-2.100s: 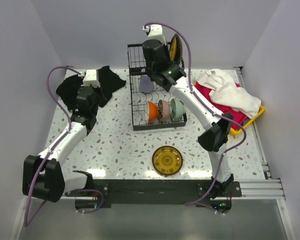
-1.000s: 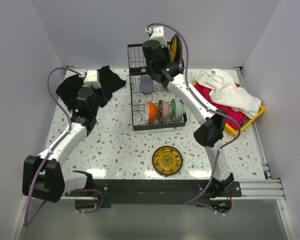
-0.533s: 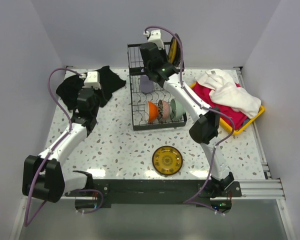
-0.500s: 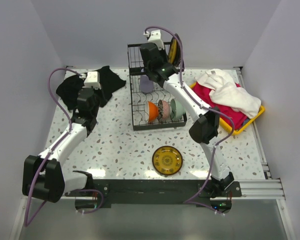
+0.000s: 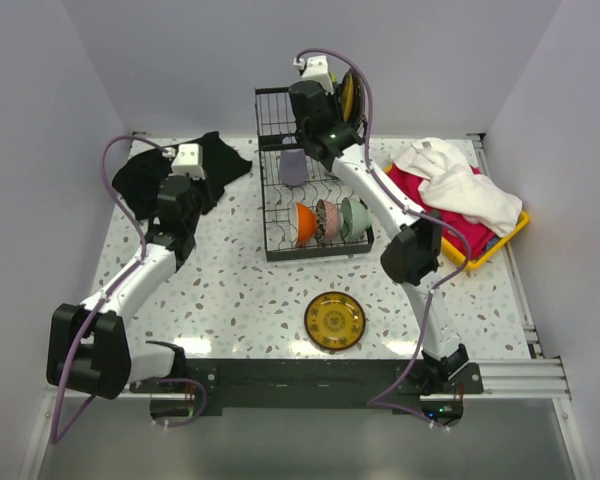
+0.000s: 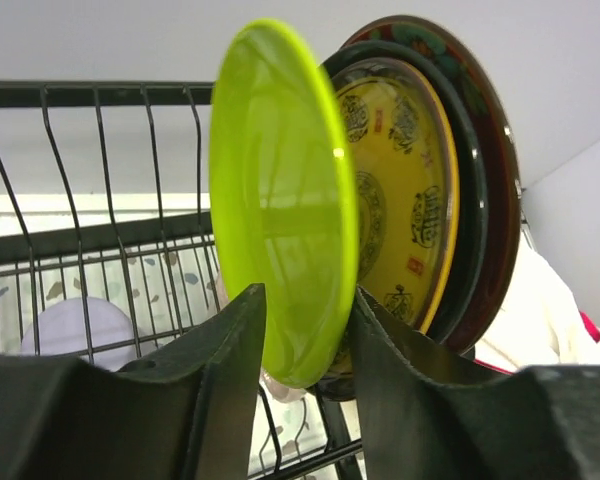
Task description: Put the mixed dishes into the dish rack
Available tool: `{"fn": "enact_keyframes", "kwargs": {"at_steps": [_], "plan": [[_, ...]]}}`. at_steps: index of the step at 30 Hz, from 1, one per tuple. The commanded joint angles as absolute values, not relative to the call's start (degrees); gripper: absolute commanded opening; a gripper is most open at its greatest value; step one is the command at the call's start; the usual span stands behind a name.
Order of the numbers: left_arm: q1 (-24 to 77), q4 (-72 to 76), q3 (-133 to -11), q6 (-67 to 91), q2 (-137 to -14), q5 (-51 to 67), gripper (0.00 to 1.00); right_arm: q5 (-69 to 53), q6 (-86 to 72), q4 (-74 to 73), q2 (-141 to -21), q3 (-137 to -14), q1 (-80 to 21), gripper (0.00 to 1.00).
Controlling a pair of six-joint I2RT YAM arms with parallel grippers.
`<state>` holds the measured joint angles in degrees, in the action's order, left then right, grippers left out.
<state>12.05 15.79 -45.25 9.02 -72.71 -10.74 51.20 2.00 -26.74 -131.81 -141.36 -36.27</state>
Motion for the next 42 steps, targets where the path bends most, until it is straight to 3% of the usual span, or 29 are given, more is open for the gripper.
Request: {"fn": "enact_keyframes", "kwargs": {"at_steps": [1,6,9,10,11,14,17,21,24,29,33,36,42], "plan": [[12.0,19.0,-46.7,10.9,-72.9,-9.3,0.0,48.3,0.4,-26.3,-126.0,-140.5,-37.0,0.46],[11.9,18.9,-46.6,11.4,-72.4,-8.6,0.0,48.1,-1.5,-28.0,-122.3,-138.4,-38.1,0.51],[12.0,18.1,-46.8,11.0,-71.6,-7.9,0.06,49.4,-1.1,-28.2,-119.7,-137.2,-39.2,0.57],[12.1,17.6,-46.9,10.6,-71.1,-7.7,0.1,49.9,-0.6,-28.5,-119.1,-136.5,-39.8,0.59],[12.3,16.3,-47.1,9.8,-70.7,-7.3,0.22,50.4,-0.4,-28.7,-117.4,-136.0,-40.0,0.62],[13.0,12.8,-47.1,7.7,-69.8,-2.0,0.42,50.9,-0.4,-29.0,-114.2,-131.3,-40.3,0.71],[14.5,9.9,-46.4,6.6,-69.3,4.3,0.53,51.7,1.9,-28.3,-109.6,-126.0,-40.3,0.75],[16.4,9.2,-44.7,1.2,-69.9,27.7,0.56,51.7,1.1,-28.7,-102.0,-120.9,-39.8,0.75],[20.1,7.1,-44.6,-4.1,-72.0,36.3,0.57,47.8,0.8,-30.6,-97.6,-115.5,-39.3,0.8],[26.9,2.5,-45.4,-13.0,-75.5,40.6,0.58,33.1,7.6,-38.5,-89.4,-99.4,-39.0,0.99],[33.3,-8.2,-50.4,-22.3,-82.7,40.4,0.58,20.8,4.7,-48.7,-87.9,-95.2,-35.2,0.94],[35.6,-15.4,-56.1,-26.3,-89.6,41.7,0.57,5.3,4.2,-52.3,-86.3,-93.1,-28.2,0.99],[39.3,-19.2,-61.0,-29.3,-97.3,42.4,0.56,0.1,3.7,-52.3,-81.6,-85.3,-22.2,0.97]]}}
